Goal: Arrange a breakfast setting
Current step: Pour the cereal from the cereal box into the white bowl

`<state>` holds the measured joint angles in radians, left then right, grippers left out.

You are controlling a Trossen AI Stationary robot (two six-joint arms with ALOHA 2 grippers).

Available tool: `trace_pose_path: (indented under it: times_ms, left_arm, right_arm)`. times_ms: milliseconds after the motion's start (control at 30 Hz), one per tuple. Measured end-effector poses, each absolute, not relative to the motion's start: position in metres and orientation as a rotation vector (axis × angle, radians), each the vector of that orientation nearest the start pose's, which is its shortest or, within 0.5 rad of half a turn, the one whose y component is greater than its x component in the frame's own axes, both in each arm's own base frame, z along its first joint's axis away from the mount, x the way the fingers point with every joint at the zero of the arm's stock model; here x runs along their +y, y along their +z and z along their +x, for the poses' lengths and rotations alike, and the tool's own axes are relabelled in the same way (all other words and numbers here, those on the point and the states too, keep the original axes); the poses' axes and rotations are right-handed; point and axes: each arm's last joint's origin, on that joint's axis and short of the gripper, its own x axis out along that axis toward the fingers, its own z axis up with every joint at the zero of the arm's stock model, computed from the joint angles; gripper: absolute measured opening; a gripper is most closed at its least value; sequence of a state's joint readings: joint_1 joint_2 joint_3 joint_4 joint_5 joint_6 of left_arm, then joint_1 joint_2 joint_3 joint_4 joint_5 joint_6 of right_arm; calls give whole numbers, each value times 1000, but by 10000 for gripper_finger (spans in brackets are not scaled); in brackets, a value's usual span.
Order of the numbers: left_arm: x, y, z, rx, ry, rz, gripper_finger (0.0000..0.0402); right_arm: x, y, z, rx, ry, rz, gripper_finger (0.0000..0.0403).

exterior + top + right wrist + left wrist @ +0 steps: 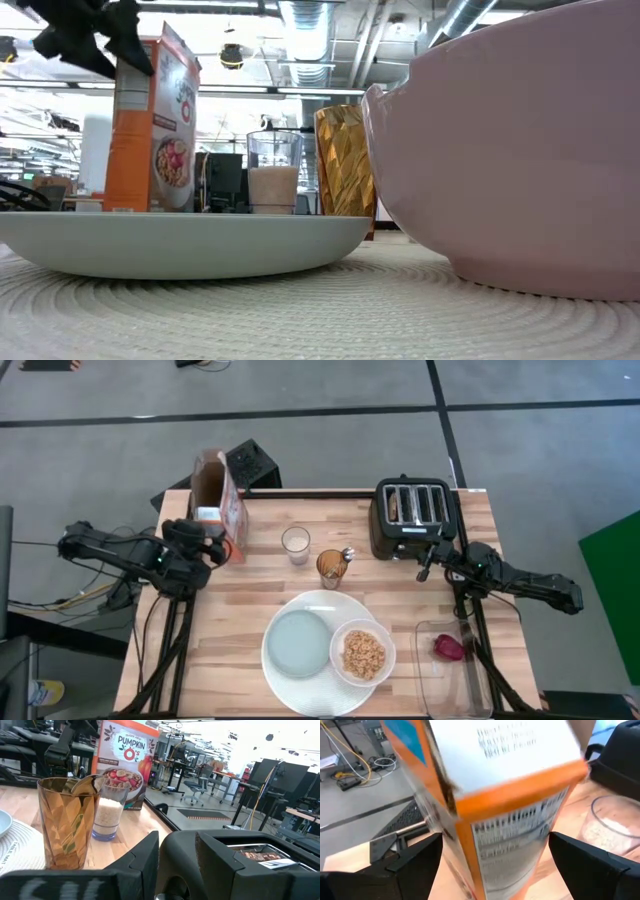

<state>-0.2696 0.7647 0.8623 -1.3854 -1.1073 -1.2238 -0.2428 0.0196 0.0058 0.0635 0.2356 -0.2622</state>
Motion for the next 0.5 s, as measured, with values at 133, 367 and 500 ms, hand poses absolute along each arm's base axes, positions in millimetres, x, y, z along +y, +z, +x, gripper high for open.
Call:
trace_pose_path:
  times_ms: [133, 367, 500]
  left_arm:
    - [1, 309, 92, 400, 1114, -231, 351]
    - [2, 341, 87, 398, 1049, -217, 351]
    - [3, 359, 83, 401, 1002, -223, 351]
  right_arm:
    - [-30, 170, 93, 13, -482, -257, 151]
    - [-30, 170, 93, 13, -482, -257, 151]
    - [-30, 170, 93, 13, -482, -257, 150]
